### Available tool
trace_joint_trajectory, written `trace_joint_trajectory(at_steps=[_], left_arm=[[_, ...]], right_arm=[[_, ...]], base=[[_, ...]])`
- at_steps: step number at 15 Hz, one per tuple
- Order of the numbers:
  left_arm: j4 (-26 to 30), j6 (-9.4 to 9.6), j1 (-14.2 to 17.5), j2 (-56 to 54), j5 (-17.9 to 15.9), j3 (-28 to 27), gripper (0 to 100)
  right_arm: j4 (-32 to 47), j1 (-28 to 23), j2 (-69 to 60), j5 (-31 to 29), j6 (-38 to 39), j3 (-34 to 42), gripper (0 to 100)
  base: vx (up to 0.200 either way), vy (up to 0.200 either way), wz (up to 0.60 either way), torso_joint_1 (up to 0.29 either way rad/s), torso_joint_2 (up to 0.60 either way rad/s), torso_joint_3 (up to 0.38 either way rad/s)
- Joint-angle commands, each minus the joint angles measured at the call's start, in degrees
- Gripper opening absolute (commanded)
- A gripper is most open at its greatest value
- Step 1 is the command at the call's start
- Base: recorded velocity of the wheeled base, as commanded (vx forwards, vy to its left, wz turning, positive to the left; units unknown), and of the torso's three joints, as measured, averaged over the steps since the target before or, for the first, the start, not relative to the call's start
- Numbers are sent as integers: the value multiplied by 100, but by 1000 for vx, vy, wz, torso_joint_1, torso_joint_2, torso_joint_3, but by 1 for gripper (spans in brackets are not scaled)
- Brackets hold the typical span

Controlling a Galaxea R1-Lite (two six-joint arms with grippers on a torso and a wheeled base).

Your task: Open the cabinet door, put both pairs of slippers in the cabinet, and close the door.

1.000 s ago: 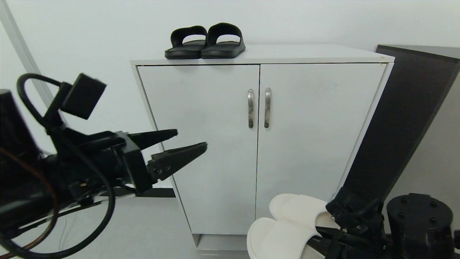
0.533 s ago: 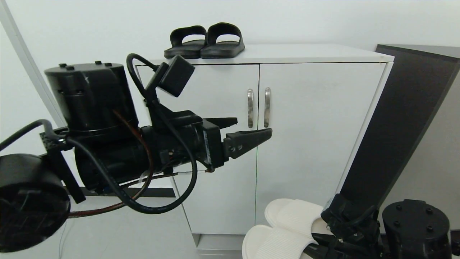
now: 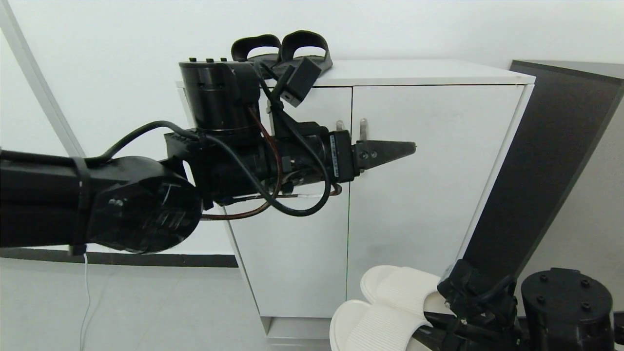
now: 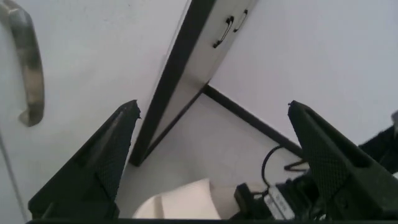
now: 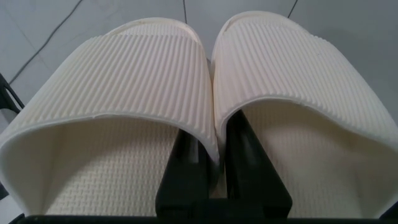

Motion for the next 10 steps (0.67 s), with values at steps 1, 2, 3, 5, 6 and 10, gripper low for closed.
trace_joint_trajectory(at_steps=[1, 2, 3, 5, 6, 10], left_arm=[[81, -169, 60, 404, -12, -418, 100], [151, -169, 131, 448, 15, -506, 100], [221, -169, 175, 475, 41, -594, 100], [476, -169, 210, 545, 314, -761, 100], [538, -169, 210, 598, 463, -822, 100], [678, -169, 166, 791, 946, -1156, 100]], right_arm=[[0, -13, 8, 9, -5, -12, 0], [0, -13, 17, 9, -5, -12, 0], [0, -13, 17, 9, -14, -12, 0], [0, -13, 17, 9, -14, -12, 0], [0, -13, 26, 9, -14, -12, 0], [0, -13, 26, 9, -14, -3, 0]], base=[[0, 0, 0, 0, 0, 0], [0, 0, 0, 0, 0, 0], [0, 0, 0, 0, 0, 0], [0, 0, 0, 0, 0, 0], [0, 0, 0, 0, 0, 0], [0, 0, 0, 0, 0, 0]])
